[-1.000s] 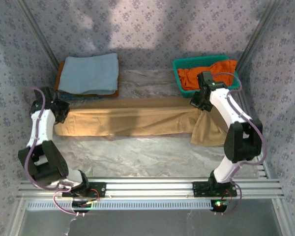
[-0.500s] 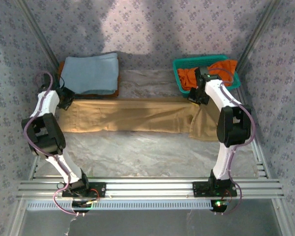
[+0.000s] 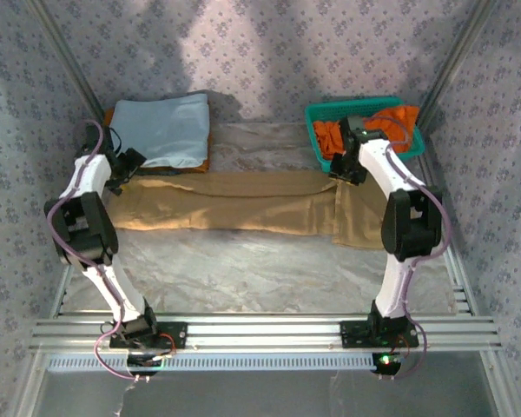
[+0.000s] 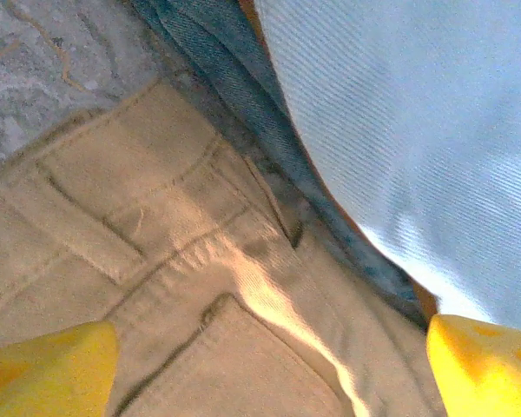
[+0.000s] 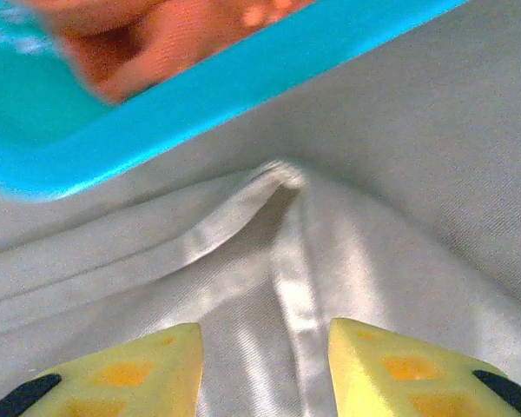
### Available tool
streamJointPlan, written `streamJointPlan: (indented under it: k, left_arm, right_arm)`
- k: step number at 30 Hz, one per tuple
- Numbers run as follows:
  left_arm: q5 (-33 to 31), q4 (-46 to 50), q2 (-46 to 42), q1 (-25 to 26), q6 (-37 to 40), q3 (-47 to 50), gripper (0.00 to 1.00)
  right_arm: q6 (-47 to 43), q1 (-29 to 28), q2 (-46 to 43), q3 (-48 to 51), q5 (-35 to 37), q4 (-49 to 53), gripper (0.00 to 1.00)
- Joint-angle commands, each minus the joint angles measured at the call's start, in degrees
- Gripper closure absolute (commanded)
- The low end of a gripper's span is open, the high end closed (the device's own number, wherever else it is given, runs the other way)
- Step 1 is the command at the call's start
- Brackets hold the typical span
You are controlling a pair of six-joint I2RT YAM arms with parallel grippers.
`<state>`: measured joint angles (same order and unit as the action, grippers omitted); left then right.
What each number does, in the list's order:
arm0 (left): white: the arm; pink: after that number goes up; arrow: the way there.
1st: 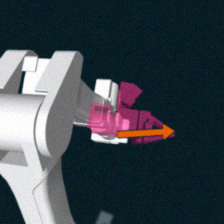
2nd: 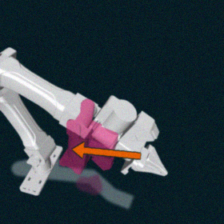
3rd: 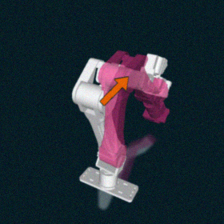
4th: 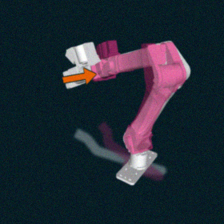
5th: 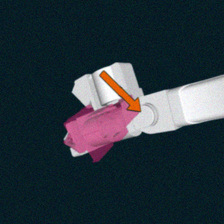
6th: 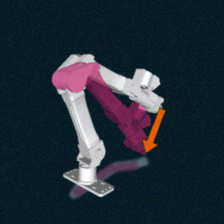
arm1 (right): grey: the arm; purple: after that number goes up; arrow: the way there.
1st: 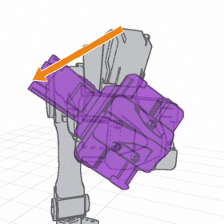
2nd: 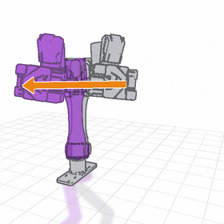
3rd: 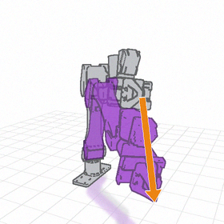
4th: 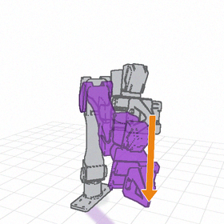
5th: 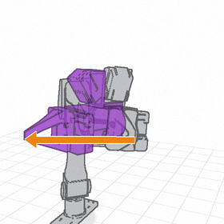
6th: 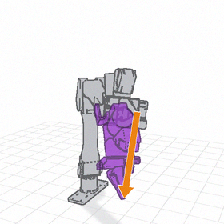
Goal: Fold and stack the trousers
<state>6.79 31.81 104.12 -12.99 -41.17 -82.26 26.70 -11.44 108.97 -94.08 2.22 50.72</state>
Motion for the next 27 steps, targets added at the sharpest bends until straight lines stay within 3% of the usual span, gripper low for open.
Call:
streamJointPlan:
  k: [1, 3, 6, 8, 9, 14, 17, 22, 27]
  left_arm:
    - [2.0, -4.3, -8.1, 1.8, -3.2, 7.7, 0.16]
    - [1.9, -6.5, -9.1, 4.1, -3.5, 12.3, 0.32]
    - [3.0, -10.8, -7.2, 6.3, -4.3, 16.8, 0.78]
    - [4.2, -13.3, -4.8, 6.8, -4.3, 17.6, 0.95]
    - [3.9, -14.7, -3.4, 7.2, -3.7, 17.9, 1.00]
    - [2.8, -18.0, 2.5, 7.3, -4.2, 20.0, 1.00]
    - [-0.2, -18.4, 0.7, 6.6, -6.9, 25.3, 1.00]
    - [-3.2, -14.8, -9.8, 3.2, -12.8, 37.7, 1.00]
    - [-0.5, -13.6, -24.1, -0.5, -14.3, 50.3, 1.00]
  right_arm:
    - [3.4, -7.7, -4.1, 3.0, -0.5, -2.5, 0.57]
    - [5.0, -12.7, -2.2, 3.0, -1.8, -4.4, 0.63]
    - [5.3, -18.3, 2.9, -0.6, -2.2, -4.6, 0.88]
    - [5.2, -20.5, 6.7, -3.4, -2.1, -4.7, 1.00]
    - [5.4, -21.5, 8.6, -4.5, -2.2, -5.0, 1.00]
    - [5.8, -24.4, 15.2, -5.3, -3.0, -5.5, 1.00]
    - [6.2, -25.1, 14.9, -0.5, -4.1, -7.4, 1.00]
    - [6.3, -25.5, 8.6, 13.0, -7.3, -11.8, 1.00]
    - [8.5, -27.7, 0.1, 25.2, -11.4, -16.0, 1.00]
